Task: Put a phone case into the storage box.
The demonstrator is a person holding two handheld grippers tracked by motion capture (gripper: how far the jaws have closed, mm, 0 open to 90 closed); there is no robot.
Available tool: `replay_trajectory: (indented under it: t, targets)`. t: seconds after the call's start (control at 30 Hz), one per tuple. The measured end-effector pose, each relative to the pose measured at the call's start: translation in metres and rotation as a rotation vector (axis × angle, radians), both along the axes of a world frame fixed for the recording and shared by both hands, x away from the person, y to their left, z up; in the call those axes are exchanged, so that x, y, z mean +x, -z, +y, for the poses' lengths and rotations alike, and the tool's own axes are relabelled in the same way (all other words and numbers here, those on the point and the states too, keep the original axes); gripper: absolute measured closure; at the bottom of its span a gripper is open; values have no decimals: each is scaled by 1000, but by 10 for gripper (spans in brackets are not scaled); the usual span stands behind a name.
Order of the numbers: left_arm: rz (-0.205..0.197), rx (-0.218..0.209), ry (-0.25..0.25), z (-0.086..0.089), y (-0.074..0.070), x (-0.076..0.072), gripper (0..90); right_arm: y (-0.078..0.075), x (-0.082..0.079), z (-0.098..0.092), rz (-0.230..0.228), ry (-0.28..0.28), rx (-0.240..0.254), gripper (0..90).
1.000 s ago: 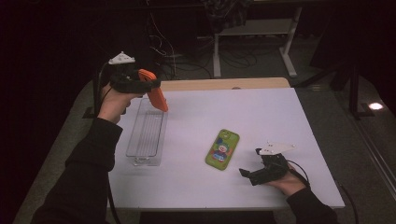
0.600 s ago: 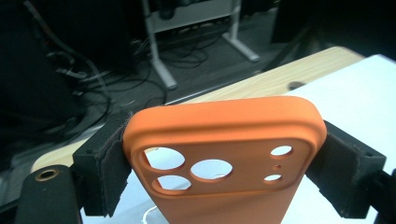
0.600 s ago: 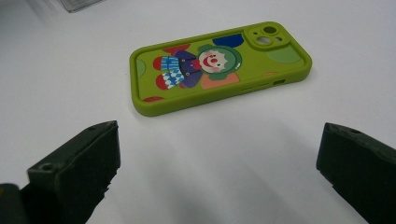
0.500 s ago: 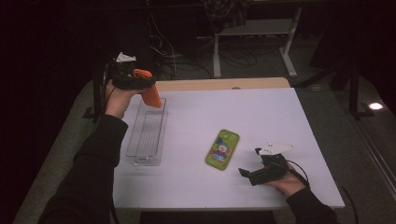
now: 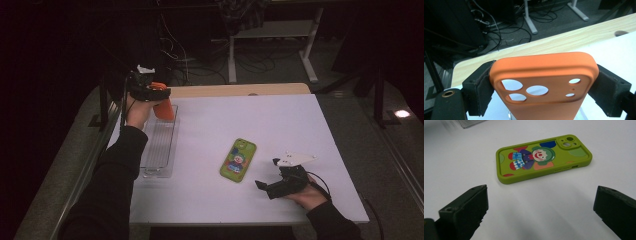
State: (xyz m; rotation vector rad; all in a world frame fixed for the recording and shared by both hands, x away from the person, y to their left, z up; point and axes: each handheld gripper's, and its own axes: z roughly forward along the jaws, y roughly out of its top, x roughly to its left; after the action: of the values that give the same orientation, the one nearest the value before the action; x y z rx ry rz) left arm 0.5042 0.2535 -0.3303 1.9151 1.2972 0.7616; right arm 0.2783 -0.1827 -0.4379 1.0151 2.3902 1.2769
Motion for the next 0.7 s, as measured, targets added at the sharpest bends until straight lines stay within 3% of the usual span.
replay_trajectory:
  t: [0.2,0.37,0.43,0.53,0.7]
  targets:
    - [24,-20,-20,0,11,4,146,0,0,1,0,-1,-3,0]
    - [20,21,-29,-4,16,6,145,0,0,1,-4,-3,-5,0]
    - [21,7,-36,-5,19,7,145,0,0,1,-6,-4,-6,0]
    - [27,20,-36,-5,22,8,143,0,0,1,-5,-3,-5,0]
    - [7,25,-42,-9,25,10,137,0,-1,2,3,-2,-2,0]
